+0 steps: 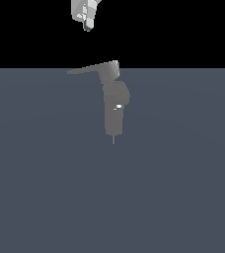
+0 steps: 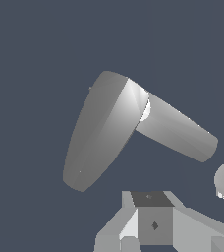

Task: Turn on the faucet by rotating a designated handle.

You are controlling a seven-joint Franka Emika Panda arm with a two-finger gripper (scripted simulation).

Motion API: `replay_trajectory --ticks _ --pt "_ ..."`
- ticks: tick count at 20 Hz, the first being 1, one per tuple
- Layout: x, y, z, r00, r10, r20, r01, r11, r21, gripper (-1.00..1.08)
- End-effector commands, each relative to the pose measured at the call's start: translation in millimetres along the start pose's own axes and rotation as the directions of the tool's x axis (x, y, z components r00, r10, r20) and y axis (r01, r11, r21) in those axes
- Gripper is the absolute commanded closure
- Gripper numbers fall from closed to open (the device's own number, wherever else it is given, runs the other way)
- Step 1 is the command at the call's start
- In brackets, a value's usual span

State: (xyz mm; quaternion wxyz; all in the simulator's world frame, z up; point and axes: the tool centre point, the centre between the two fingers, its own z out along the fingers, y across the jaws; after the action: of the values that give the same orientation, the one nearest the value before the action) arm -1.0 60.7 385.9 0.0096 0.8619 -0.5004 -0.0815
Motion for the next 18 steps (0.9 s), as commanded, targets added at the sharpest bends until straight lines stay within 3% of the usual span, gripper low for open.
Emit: replay_trajectory --ticks 1,7,18 --pt "2 -15 11 0.998 0.063 -0.001 -0.063 0.998 -0.008 1.08" --pt "5 -51 41 0.978 0.207 -0.013 -0.207 0.978 -0.027 1.08" --pt "7 -100 93 0.910 0.411 -0.051 -0.413 0.910 -0.046 1.08"
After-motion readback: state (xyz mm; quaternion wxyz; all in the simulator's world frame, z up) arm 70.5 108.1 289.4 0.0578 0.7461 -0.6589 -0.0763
